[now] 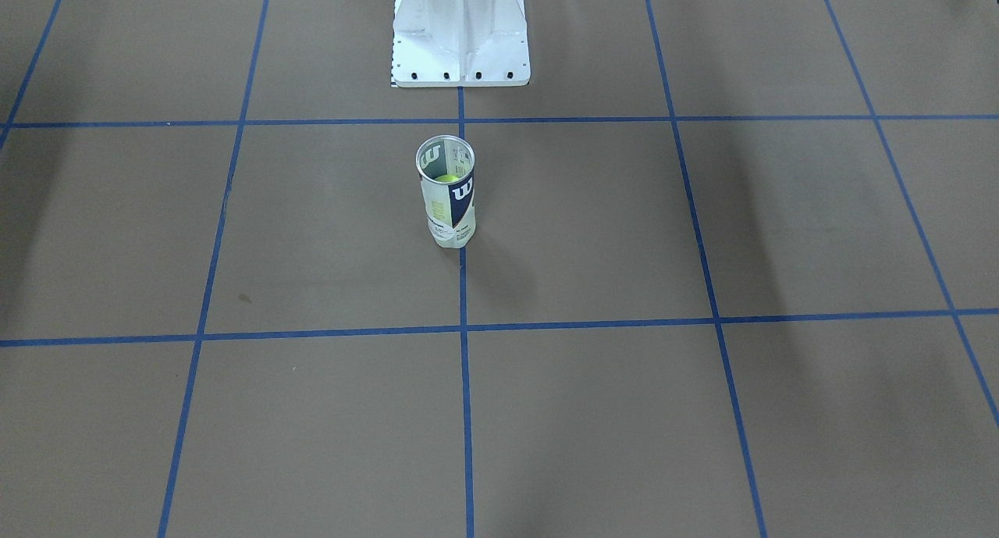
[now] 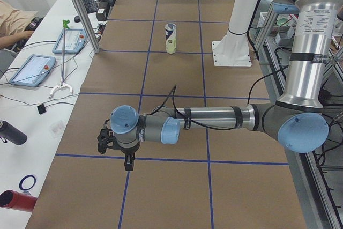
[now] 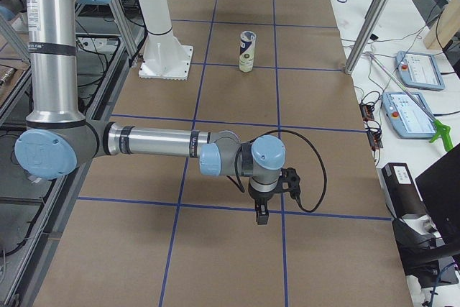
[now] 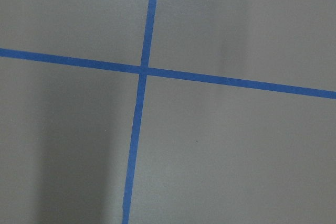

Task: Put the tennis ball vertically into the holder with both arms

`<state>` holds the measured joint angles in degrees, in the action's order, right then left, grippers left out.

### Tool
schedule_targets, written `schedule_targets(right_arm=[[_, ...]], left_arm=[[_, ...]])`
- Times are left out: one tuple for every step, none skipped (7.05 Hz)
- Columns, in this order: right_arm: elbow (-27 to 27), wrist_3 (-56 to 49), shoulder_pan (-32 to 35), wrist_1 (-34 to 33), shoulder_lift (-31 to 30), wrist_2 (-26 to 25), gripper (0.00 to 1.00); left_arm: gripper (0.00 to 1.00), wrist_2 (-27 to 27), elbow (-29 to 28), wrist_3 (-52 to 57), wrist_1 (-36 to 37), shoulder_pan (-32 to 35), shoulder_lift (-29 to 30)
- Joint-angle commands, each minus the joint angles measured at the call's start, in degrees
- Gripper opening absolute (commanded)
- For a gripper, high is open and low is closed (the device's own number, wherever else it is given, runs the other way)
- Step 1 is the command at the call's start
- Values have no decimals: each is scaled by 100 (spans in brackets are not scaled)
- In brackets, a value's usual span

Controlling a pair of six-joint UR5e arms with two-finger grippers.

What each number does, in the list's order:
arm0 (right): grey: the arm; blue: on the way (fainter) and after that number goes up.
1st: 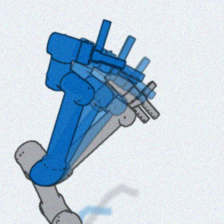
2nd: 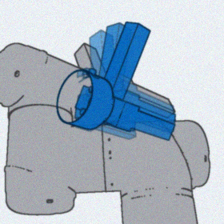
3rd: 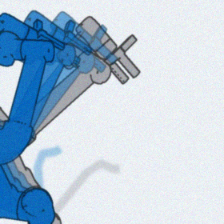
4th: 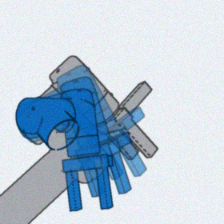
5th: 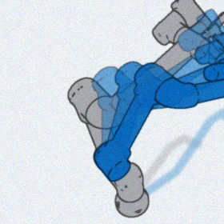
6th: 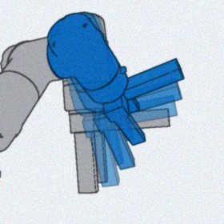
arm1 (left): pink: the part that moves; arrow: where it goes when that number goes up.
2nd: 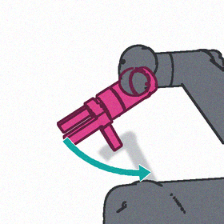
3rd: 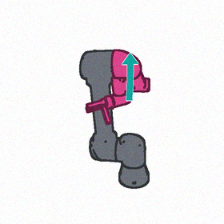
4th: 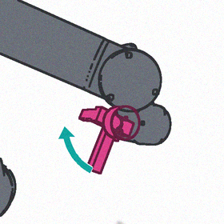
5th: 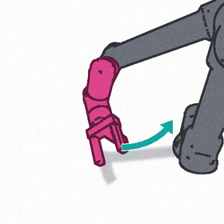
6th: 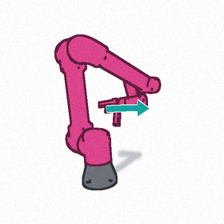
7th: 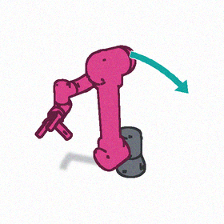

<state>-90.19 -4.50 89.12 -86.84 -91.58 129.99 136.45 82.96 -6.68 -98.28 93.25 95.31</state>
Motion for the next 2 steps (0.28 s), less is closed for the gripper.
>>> schedule_targets(right_arm=[[28, -7, 0, 0, 0, 0, 100], [28, -7, 0, 0, 0, 0, 100]], left_arm=[[100, -4, 0, 0, 2, 0, -3], [100, -4, 0, 0, 2, 0, -3]])
